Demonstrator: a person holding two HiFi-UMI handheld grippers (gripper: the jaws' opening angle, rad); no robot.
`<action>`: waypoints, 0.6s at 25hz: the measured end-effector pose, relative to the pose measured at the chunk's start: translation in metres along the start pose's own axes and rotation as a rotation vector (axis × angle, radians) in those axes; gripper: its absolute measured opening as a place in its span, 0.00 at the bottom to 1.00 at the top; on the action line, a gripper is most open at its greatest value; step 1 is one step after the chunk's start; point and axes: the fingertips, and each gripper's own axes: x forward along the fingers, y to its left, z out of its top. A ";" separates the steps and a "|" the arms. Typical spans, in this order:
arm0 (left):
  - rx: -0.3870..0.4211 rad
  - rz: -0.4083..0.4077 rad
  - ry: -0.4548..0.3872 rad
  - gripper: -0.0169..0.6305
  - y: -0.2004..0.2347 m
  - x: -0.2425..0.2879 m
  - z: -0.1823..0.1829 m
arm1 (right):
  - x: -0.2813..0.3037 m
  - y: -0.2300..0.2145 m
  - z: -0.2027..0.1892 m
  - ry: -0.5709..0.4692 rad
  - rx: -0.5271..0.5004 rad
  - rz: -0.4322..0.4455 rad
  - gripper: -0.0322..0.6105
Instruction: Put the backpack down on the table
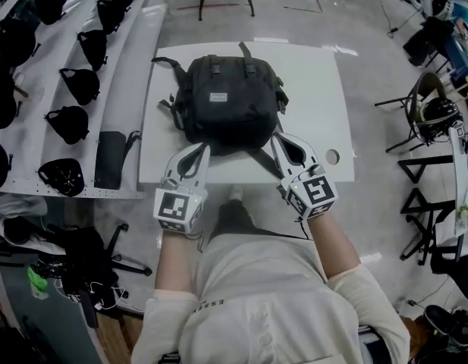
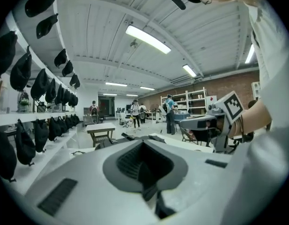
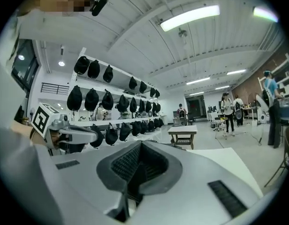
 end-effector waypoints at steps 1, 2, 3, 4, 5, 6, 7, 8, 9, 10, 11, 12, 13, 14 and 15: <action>0.015 -0.006 -0.006 0.03 -0.001 0.000 0.005 | 0.000 0.000 0.004 -0.003 -0.014 0.001 0.07; 0.028 -0.011 -0.015 0.03 -0.002 0.000 0.011 | -0.001 0.000 0.008 -0.009 -0.025 0.000 0.07; 0.034 -0.014 -0.023 0.03 -0.002 0.000 0.017 | -0.001 0.000 0.013 -0.017 -0.030 -0.002 0.07; 0.036 -0.016 -0.032 0.03 -0.002 0.000 0.023 | -0.002 0.000 0.018 -0.028 -0.031 -0.005 0.07; 0.035 -0.019 -0.042 0.03 -0.002 0.000 0.030 | -0.004 -0.001 0.024 -0.039 -0.032 -0.008 0.07; 0.035 -0.021 -0.049 0.03 -0.003 0.000 0.036 | -0.005 -0.001 0.029 -0.050 -0.035 -0.011 0.07; 0.038 -0.023 -0.054 0.03 -0.003 0.001 0.041 | -0.007 -0.001 0.034 -0.060 -0.042 -0.014 0.07; 0.046 -0.026 -0.058 0.03 -0.004 0.001 0.046 | -0.008 -0.002 0.039 -0.070 -0.052 -0.016 0.07; 0.055 -0.028 -0.064 0.03 -0.005 0.002 0.050 | -0.009 -0.002 0.044 -0.080 -0.062 -0.018 0.07; 0.059 -0.030 -0.072 0.03 -0.006 0.002 0.054 | -0.010 -0.002 0.049 -0.089 -0.070 -0.019 0.07; 0.057 -0.030 -0.079 0.03 -0.007 0.002 0.057 | -0.011 -0.003 0.053 -0.096 -0.074 -0.018 0.07; 0.052 -0.029 -0.086 0.03 -0.007 0.002 0.059 | -0.012 -0.003 0.057 -0.101 -0.073 -0.016 0.07; 0.047 -0.026 -0.091 0.03 -0.007 0.002 0.062 | -0.013 -0.003 0.061 -0.105 -0.070 -0.014 0.07; 0.046 -0.022 -0.094 0.03 -0.007 0.001 0.064 | -0.014 -0.003 0.064 -0.110 -0.070 -0.012 0.07; 0.049 -0.018 -0.098 0.03 -0.007 0.001 0.066 | -0.015 -0.002 0.067 -0.115 -0.073 -0.010 0.07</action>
